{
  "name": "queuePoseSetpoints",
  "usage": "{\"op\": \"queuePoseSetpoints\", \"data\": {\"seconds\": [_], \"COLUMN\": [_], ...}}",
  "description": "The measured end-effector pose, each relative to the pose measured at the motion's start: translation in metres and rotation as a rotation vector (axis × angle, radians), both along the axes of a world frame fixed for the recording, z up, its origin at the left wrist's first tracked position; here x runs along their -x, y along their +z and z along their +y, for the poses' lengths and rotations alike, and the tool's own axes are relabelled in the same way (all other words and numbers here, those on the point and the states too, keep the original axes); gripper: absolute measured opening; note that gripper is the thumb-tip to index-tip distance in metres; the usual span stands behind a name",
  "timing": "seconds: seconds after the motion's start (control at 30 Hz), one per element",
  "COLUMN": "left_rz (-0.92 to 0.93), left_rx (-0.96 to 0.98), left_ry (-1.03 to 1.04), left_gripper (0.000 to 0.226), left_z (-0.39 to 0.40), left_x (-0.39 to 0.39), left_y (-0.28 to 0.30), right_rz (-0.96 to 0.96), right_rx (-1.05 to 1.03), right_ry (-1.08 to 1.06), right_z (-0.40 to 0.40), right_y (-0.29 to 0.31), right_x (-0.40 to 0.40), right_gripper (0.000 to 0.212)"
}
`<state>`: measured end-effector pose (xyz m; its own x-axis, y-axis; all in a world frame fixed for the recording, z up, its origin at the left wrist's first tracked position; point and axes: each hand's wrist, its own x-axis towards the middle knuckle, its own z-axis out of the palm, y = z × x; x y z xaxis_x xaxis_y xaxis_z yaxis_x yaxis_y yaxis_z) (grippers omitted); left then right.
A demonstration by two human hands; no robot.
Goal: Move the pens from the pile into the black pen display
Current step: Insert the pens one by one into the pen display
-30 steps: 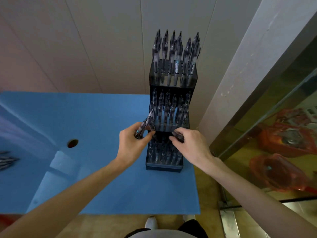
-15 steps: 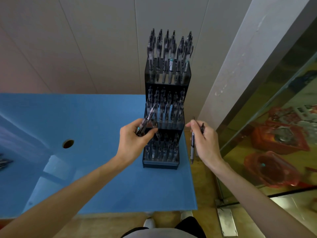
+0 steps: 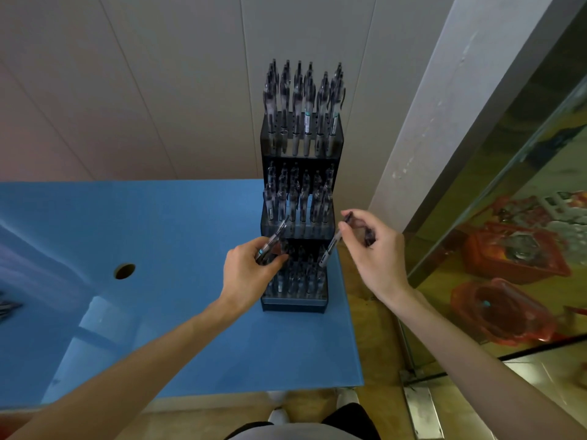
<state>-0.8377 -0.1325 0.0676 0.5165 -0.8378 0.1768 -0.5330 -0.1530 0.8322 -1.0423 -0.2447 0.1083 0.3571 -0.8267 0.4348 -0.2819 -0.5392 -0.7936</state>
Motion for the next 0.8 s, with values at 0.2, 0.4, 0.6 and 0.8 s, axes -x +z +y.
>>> {"op": "queuePoseSetpoints", "data": {"seconds": [0.2,0.4,0.6,0.8], "left_rz": [0.037,0.062,0.1,0.148], "left_rx": [0.043,0.077,0.074,0.091], "left_ry": [0.015,0.031,0.04,0.029], "left_gripper": [0.018,0.012,0.01,0.011], "left_z": [-0.001,-0.003,-0.002,0.0], "left_x": [0.007,0.009,0.009,0.008], "left_y": [-0.003,-0.002,-0.004,-0.005], "right_rz": [-0.101,0.115,0.223,0.252], "right_rx": [0.153,0.198,0.163,0.137], "right_ry": [-0.023,0.03,0.074,0.099], "right_z": [0.002,-0.007,-0.008,-0.009], "right_y": [0.004,-0.018,-0.039,-0.05], "right_x": [-0.005,-0.013,-0.016,-0.023], "right_gripper": [0.024,0.028,0.036,0.04]}}
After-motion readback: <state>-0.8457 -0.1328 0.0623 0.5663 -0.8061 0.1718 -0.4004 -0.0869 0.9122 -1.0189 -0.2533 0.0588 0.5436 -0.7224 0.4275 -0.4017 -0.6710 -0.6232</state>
